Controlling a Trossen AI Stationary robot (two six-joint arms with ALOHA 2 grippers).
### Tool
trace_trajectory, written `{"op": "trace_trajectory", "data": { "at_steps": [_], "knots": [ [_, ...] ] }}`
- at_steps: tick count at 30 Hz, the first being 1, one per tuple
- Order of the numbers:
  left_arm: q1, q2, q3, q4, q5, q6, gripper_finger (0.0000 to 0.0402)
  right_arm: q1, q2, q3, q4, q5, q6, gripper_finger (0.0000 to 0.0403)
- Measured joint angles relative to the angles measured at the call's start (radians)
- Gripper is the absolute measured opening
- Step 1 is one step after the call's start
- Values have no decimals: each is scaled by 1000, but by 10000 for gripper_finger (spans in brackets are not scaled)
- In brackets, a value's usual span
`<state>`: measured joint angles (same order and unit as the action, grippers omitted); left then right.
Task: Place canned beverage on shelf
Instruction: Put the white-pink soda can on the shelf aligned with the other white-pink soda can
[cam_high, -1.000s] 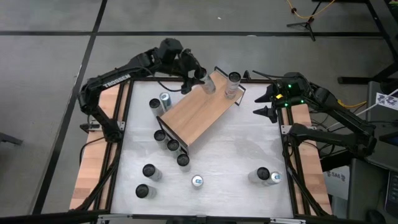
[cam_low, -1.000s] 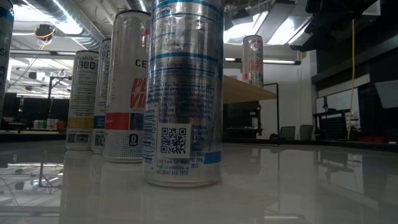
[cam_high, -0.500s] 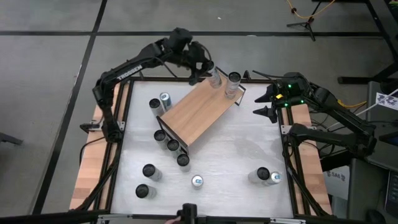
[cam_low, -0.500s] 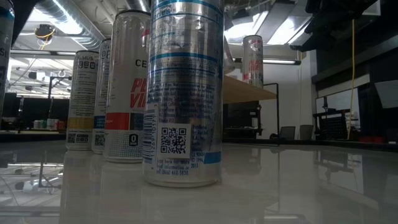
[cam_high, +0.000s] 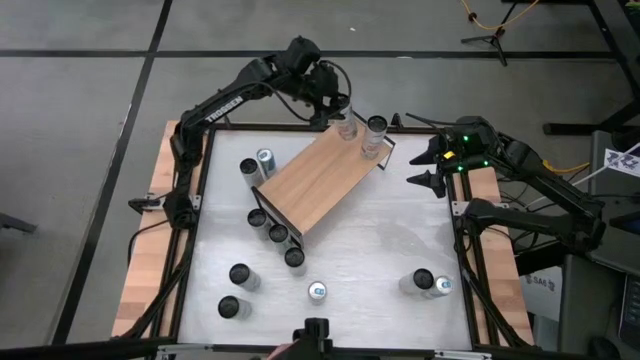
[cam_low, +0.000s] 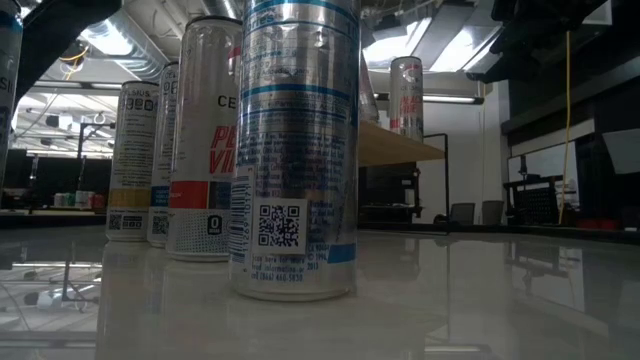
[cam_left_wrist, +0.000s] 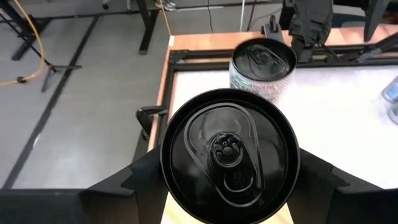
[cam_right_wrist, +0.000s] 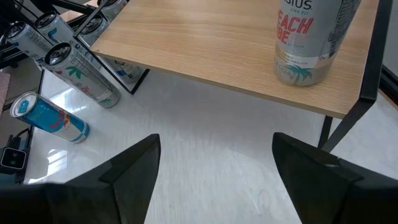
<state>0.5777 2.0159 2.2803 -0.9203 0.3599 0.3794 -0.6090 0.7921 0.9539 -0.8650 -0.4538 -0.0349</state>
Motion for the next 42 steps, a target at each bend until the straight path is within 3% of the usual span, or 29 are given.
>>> {"op": "trace_trajectory", "data": {
  "at_steps": [11, 24, 42],
  "knots": [
    [-18, 5, 0, -62, -8, 0, 238, 0, 0, 0, 0, 0, 0, 305],
    [-77, 24, 0, -121, -95, 50, 239, 0, 0, 0, 0, 0, 0, 305],
    [-101, 28, -2, -116, -139, 49, 283, 0, 0, 0, 0, 0, 0, 305]
  ]
}}
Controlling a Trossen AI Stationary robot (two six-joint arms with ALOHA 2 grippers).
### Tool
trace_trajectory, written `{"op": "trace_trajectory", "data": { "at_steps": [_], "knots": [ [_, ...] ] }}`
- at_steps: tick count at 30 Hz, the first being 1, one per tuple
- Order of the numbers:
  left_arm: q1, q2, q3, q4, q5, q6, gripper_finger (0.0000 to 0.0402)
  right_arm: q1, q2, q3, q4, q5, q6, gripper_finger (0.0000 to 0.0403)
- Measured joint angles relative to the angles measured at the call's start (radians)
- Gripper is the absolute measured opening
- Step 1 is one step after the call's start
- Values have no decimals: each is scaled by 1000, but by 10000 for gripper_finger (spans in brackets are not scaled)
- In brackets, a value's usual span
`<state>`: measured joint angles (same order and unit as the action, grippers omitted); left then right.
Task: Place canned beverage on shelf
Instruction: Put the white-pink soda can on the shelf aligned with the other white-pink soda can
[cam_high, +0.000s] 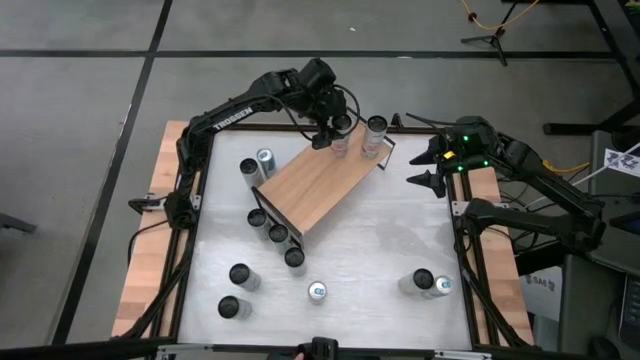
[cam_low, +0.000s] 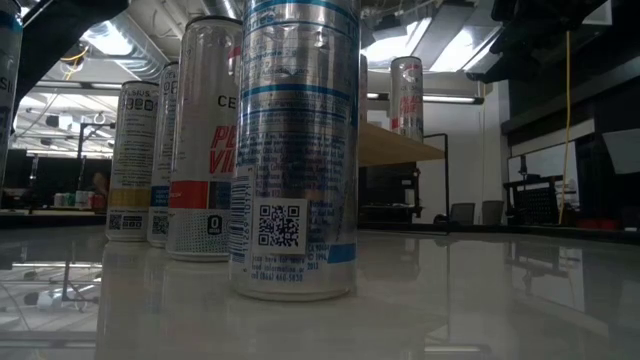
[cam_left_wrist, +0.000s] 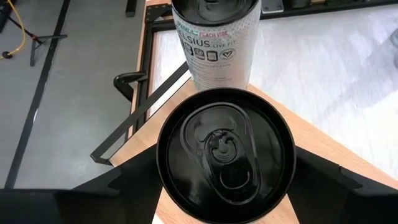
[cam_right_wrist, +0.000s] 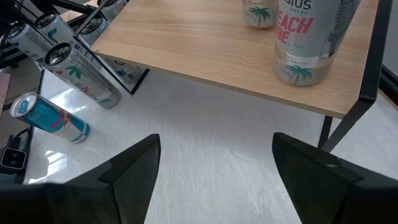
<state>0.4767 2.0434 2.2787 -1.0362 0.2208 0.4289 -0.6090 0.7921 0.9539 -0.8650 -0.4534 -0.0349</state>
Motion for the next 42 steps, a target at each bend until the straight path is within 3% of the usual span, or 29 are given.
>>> {"op": "trace_trajectory", "data": {
  "at_steps": [42],
  "knots": [
    [1, -1, 0, 67, -79, -10, 284, 0, 0, 0, 0, 0, 0, 305]
  ]
}}
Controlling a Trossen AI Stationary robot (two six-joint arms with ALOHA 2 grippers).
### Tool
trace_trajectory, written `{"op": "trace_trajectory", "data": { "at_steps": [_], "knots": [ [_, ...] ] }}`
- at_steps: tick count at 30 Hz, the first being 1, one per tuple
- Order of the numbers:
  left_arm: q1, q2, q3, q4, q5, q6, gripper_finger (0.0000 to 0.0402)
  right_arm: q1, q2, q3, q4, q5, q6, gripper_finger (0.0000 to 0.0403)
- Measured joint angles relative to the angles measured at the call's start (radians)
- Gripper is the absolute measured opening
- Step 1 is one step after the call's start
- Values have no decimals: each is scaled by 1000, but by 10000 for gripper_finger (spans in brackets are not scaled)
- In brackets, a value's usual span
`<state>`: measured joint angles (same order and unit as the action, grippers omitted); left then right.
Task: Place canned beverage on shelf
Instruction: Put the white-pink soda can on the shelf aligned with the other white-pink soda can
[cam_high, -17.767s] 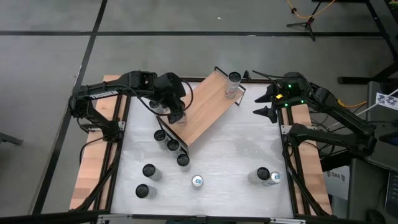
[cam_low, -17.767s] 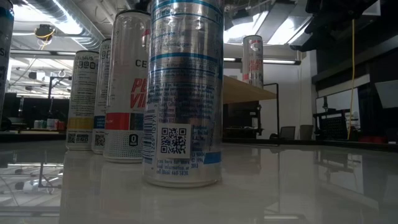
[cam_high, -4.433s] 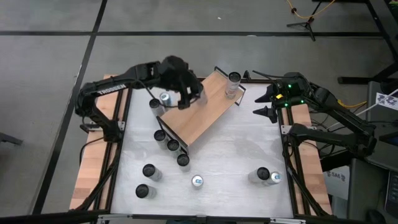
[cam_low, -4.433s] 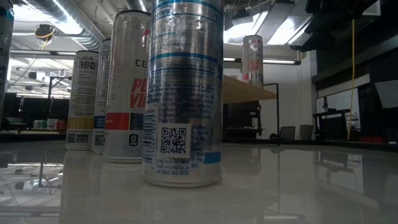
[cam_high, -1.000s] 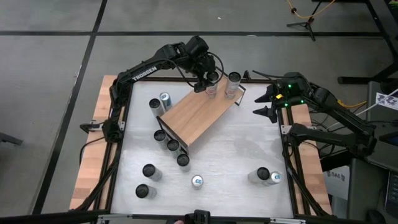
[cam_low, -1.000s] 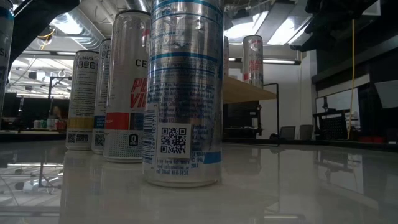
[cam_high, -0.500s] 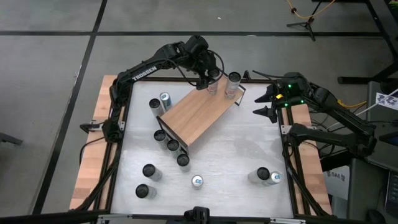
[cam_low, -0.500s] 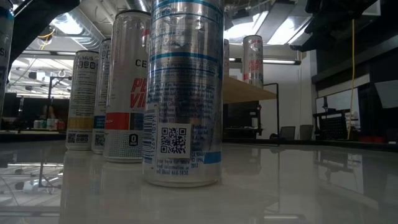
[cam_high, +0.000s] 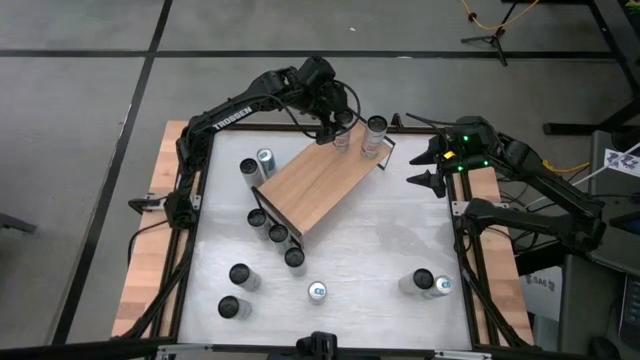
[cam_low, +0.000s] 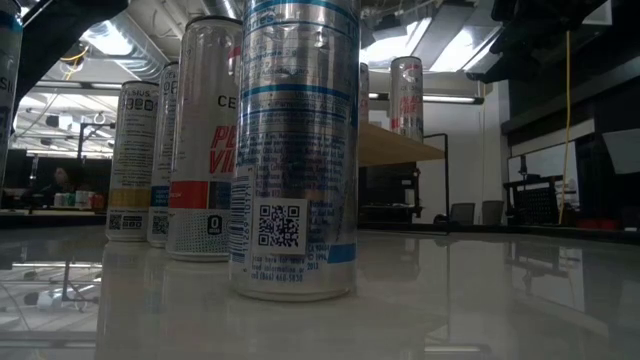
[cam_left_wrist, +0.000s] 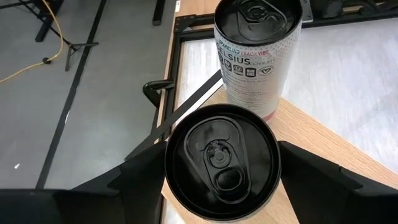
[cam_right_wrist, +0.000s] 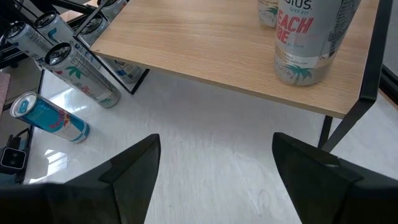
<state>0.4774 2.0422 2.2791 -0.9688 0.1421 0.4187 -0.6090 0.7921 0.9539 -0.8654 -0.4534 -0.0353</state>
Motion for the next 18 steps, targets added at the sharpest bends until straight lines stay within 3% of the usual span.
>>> {"op": "trace_trajectory", "data": {
  "at_steps": [18],
  "knots": [
    [-2, -34, 1, 26, 1, 2, 284, 0, 0, 0, 0, 0, 0, 305]
  ]
}}
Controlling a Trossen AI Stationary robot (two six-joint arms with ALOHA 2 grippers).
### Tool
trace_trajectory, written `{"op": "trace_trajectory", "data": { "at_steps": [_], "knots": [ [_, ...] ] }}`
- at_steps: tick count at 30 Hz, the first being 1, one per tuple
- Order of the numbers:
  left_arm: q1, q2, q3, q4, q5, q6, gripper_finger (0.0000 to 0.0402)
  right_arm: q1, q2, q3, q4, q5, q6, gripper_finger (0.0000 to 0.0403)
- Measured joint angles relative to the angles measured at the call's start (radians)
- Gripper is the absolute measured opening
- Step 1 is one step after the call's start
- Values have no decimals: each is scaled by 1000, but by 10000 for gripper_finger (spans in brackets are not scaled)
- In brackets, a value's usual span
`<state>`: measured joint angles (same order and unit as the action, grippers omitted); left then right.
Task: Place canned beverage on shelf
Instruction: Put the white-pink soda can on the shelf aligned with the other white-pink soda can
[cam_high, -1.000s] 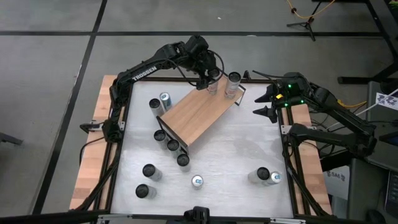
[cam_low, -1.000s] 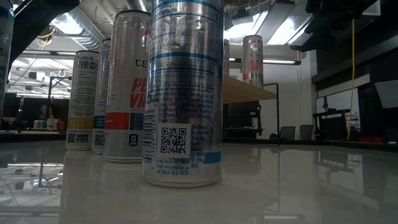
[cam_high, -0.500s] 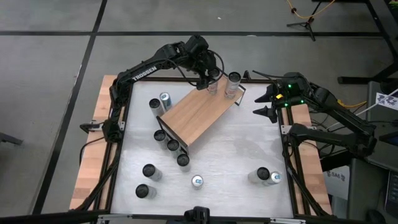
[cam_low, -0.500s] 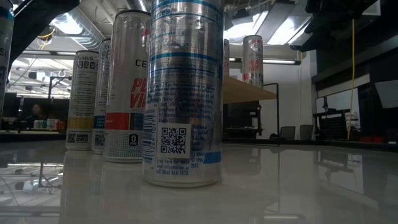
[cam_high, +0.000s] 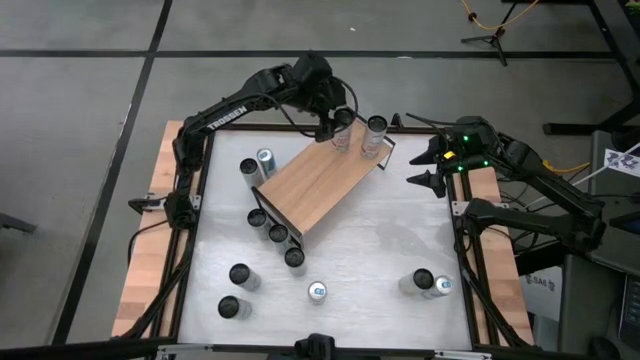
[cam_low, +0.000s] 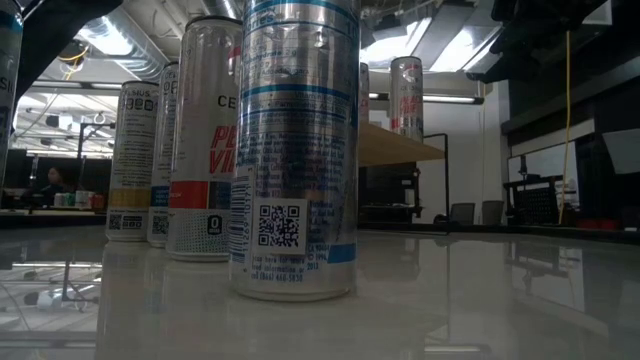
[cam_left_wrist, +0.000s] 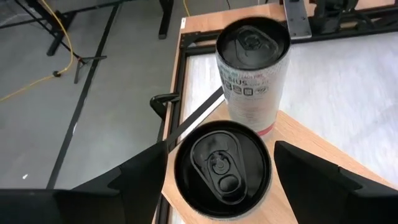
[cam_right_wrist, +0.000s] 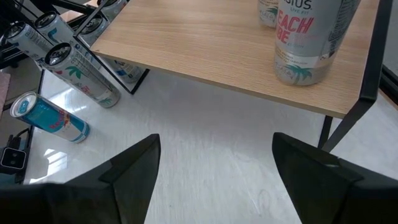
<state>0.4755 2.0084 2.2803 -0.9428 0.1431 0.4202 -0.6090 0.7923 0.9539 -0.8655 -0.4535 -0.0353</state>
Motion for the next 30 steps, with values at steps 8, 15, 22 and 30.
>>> {"op": "trace_trajectory", "data": {
  "at_steps": [8, 15, 22, 30],
  "knots": [
    [-3, -51, 10, 0, -49, 1, 284, 0, 0, 0, -1, 0, 0, 305],
    [-12, -104, 16, -86, -269, -2, 284, 0, 0, 0, -1, 1, 0, 305],
    [-9, -108, -11, -255, -248, -103, 283, 0, 0, 0, 0, 45, 0, 305],
    [20, -104, -196, -127, -107, -157, 236, 0, 0, 0, 0, 59, 0, 305]
  ]
}}
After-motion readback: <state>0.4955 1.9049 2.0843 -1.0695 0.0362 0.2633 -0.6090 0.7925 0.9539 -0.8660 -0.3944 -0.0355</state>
